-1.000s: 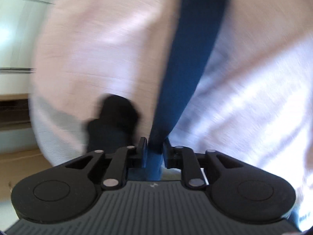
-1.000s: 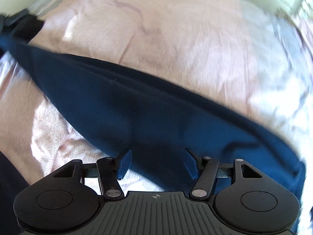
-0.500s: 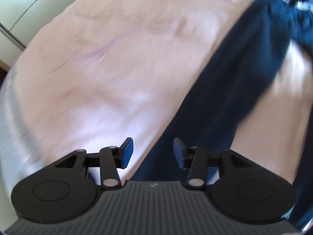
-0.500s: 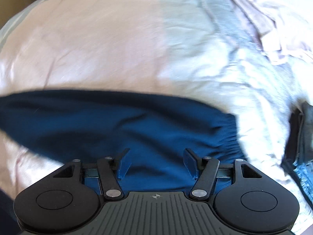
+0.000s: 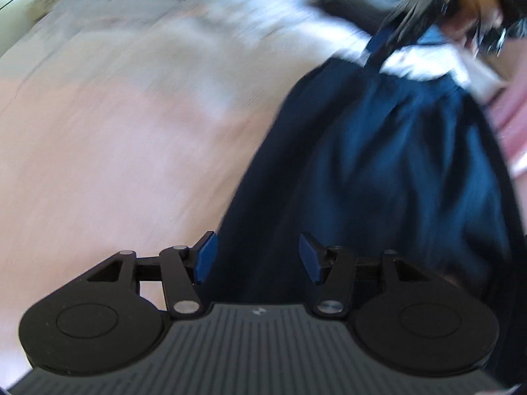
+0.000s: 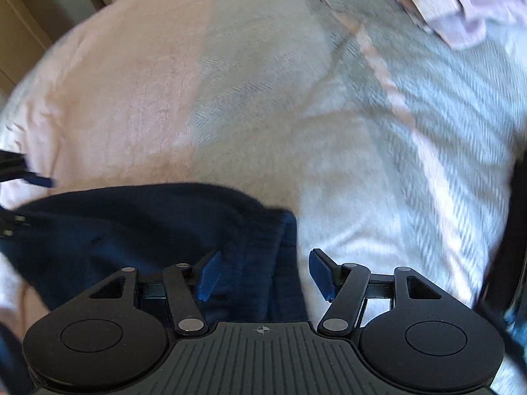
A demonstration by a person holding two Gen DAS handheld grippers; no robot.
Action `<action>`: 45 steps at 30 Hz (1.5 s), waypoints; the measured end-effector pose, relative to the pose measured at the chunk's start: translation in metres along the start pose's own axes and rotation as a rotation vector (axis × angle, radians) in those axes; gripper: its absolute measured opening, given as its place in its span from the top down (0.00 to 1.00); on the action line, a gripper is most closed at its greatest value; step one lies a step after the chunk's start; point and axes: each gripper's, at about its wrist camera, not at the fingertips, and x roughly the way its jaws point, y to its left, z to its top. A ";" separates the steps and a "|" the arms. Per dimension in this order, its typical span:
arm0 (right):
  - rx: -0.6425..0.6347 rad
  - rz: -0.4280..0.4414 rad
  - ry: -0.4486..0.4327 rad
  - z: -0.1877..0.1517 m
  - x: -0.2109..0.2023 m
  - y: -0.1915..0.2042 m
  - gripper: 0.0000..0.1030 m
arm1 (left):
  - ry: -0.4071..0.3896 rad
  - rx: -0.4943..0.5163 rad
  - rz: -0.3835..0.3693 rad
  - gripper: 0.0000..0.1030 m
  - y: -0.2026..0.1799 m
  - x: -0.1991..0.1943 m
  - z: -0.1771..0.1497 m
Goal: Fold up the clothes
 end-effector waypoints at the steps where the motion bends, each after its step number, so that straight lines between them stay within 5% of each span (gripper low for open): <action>1: 0.006 0.018 0.008 -0.011 -0.006 -0.002 0.39 | -0.023 0.027 -0.030 0.51 -0.008 0.009 0.018; 8: -0.060 0.065 0.070 -0.079 -0.034 -0.002 0.40 | -0.027 0.211 -0.174 0.46 -0.043 0.090 0.118; 13: -0.042 0.110 0.081 -0.101 -0.022 -0.002 0.40 | 0.095 0.145 -0.277 0.45 -0.031 0.157 0.150; 15: -0.026 0.099 0.073 -0.104 -0.015 -0.007 0.50 | 0.130 0.159 -0.312 0.47 -0.031 0.167 0.154; 16: -0.010 0.088 0.073 -0.104 -0.010 -0.012 0.64 | 0.140 0.167 -0.329 0.62 -0.032 0.168 0.156; 18: 0.042 0.093 0.059 -0.105 -0.008 -0.021 0.75 | 0.156 0.167 -0.350 0.81 -0.032 0.167 0.160; 19: 0.059 0.085 0.044 -0.104 -0.013 -0.024 0.95 | 0.142 0.175 -0.339 0.88 -0.033 0.160 0.163; 24: 0.083 0.070 -0.054 -0.099 -0.056 -0.027 0.96 | 0.022 0.248 -0.268 0.89 -0.040 0.114 0.179; 31: 0.078 0.064 -0.083 -0.096 -0.045 -0.020 0.94 | 0.076 0.229 -0.212 0.89 -0.037 0.156 0.169; 33: 0.034 0.051 -0.079 -0.090 -0.039 -0.011 0.75 | 0.076 0.240 -0.201 0.89 -0.039 0.161 0.167; 35: -0.023 0.044 -0.099 -0.091 -0.033 -0.003 0.40 | 0.070 0.239 -0.200 0.89 -0.038 0.159 0.164; 39: -0.057 0.072 -0.077 -0.084 -0.006 0.005 0.46 | 0.057 0.234 -0.190 0.90 -0.038 0.152 0.166; 40: -0.058 0.062 -0.062 -0.082 0.001 0.003 0.69 | 0.051 0.242 -0.181 0.90 -0.040 0.149 0.168; 45: -0.078 -0.028 -0.123 -0.074 -0.032 -0.007 0.72 | -0.044 0.287 -0.140 0.90 -0.055 0.127 0.192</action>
